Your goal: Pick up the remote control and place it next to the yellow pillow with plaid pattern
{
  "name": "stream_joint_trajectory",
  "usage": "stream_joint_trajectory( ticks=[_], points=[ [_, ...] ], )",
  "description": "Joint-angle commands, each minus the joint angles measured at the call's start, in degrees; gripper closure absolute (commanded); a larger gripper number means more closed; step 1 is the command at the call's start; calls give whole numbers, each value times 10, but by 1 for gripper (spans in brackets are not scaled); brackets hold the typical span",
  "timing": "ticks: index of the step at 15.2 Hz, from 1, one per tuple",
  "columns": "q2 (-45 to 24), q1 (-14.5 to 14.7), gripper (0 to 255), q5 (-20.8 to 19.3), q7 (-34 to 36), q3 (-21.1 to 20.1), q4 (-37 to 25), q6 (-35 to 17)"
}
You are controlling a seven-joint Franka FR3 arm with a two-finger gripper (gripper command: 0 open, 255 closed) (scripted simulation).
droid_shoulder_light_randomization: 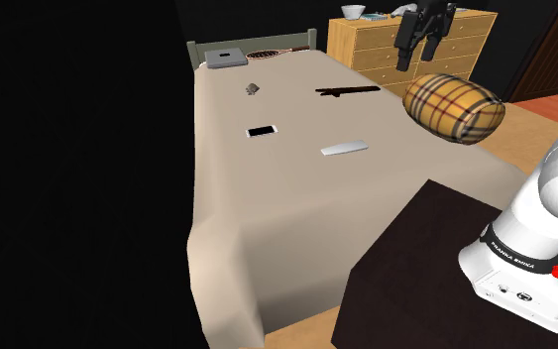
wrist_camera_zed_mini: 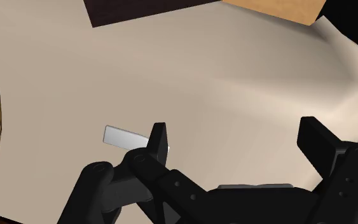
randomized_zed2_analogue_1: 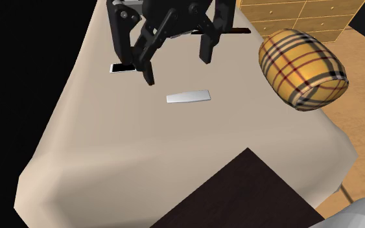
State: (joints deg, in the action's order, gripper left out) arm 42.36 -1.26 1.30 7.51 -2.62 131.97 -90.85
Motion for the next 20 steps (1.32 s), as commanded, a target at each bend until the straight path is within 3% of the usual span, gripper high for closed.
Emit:
stream_joint_trajectory(
  ticks=[1,10,20],
  points=[
    [0,0,0,0,0,0,0,0],
    [-50,7,0,-62,-198,100,92,-141],
    [-212,22,0,-92,-418,210,99,-314]
  ],
)
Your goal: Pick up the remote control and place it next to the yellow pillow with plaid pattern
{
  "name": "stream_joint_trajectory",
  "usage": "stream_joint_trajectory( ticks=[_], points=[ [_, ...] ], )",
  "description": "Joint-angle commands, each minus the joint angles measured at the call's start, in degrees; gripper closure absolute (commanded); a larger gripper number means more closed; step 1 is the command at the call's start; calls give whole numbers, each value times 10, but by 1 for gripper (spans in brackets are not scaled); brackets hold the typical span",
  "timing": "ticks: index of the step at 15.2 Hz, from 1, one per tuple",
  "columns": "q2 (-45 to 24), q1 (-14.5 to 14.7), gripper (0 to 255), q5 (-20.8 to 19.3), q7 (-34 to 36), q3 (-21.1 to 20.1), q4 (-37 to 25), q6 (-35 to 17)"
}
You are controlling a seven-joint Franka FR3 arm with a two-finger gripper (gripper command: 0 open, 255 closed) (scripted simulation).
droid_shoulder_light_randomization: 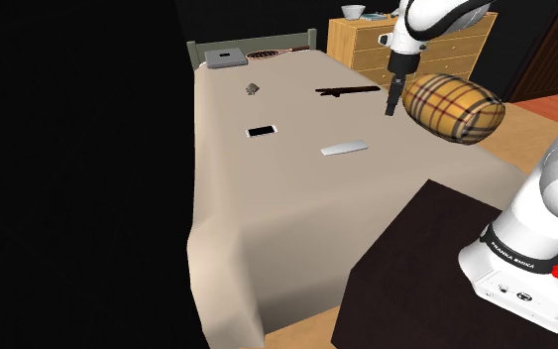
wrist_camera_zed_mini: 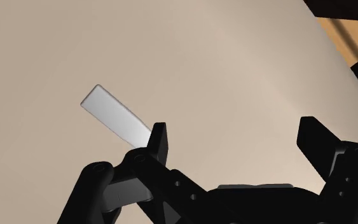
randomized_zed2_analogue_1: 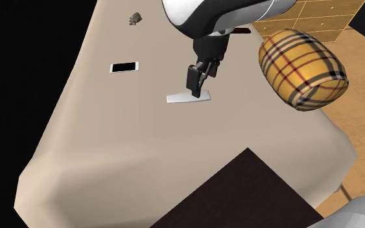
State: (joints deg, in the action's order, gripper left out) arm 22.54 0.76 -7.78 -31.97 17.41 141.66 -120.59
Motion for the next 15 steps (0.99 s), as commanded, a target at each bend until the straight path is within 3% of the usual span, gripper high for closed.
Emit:
stream_joint_trajectory(
  ticks=[1,5,9,15],
  points=[
    [-35,5,0,2,-47,19,-3,-33],
    [-127,18,0,26,-147,55,-32,-94],
    [-228,23,0,77,-257,74,-76,-144],
    [-380,-3,0,165,-416,56,-167,-188]
  ],
)
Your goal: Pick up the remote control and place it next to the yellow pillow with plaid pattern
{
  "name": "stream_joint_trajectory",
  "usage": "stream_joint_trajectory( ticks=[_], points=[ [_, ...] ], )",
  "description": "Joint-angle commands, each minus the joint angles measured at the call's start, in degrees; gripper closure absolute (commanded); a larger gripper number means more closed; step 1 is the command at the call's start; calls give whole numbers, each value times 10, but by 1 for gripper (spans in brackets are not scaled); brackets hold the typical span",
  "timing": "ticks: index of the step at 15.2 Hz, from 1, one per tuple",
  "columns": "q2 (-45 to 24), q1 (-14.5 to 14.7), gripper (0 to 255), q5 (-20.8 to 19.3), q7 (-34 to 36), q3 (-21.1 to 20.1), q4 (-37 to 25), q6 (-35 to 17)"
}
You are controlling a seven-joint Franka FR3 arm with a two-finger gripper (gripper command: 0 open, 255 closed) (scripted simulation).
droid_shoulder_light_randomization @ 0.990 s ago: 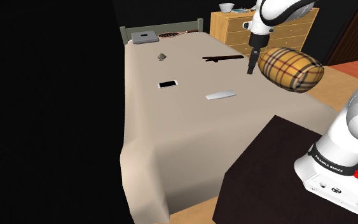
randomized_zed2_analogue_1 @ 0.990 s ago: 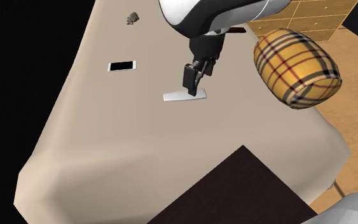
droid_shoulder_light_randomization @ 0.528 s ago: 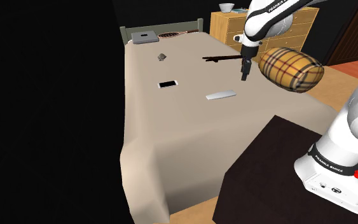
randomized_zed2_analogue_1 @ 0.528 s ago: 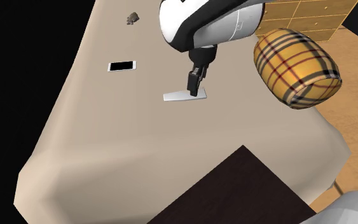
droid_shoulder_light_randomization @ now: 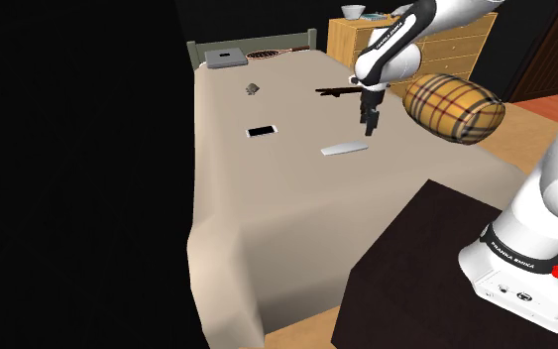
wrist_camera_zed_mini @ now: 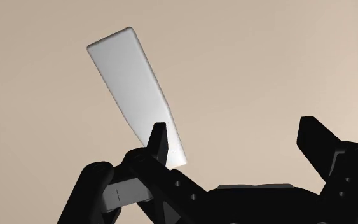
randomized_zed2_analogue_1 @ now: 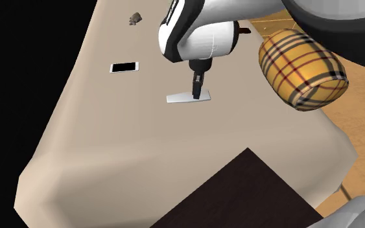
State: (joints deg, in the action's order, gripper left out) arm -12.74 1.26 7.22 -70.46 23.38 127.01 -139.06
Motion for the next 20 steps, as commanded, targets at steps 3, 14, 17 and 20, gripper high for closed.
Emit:
stream_joint_trajectory(
  ticks=[3,14,17,20],
  points=[
    [-98,-33,0,45,-95,-28,-77,-14],
    [-292,-95,0,73,-215,-93,-255,-30],
    [-311,-99,0,77,-217,-98,-261,-43],
    [-321,-101,0,80,-219,-100,-265,-50]
  ],
)
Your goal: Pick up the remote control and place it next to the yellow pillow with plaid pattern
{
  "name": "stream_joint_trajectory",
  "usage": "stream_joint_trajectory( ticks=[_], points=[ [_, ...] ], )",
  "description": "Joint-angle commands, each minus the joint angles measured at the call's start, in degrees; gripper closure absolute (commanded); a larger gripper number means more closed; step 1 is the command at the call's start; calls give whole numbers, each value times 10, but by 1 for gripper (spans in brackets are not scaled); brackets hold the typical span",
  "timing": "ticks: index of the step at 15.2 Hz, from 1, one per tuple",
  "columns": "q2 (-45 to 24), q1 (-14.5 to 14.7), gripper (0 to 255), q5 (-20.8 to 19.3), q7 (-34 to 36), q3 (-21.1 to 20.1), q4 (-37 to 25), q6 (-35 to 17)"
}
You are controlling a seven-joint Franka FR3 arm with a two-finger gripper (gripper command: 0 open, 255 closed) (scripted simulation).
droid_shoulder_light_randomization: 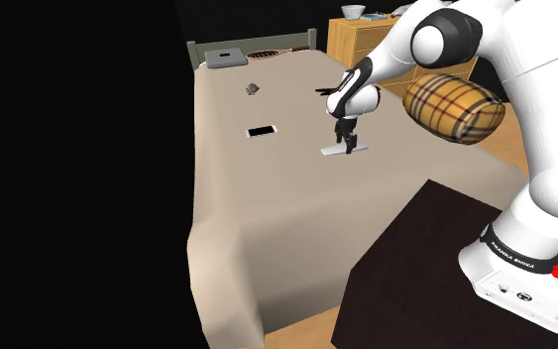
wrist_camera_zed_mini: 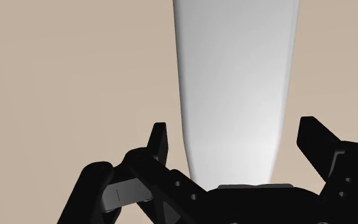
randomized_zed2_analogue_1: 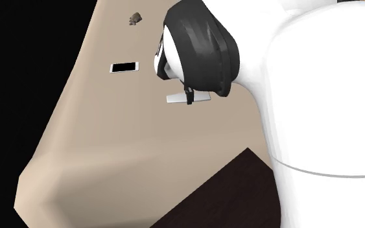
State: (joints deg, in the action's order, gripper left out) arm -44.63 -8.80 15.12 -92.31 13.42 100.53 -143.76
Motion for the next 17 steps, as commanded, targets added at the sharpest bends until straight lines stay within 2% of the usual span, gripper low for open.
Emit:
stream_joint_trajectory(
  ticks=[1,6,7,17],
  points=[
    [-3,0,0,1,0,-1,0,-3],
    [-3,0,0,1,0,-1,0,-3],
    [-3,0,255,1,0,-1,0,-3],
    [4,1,255,-1,1,1,2,1]
  ],
)
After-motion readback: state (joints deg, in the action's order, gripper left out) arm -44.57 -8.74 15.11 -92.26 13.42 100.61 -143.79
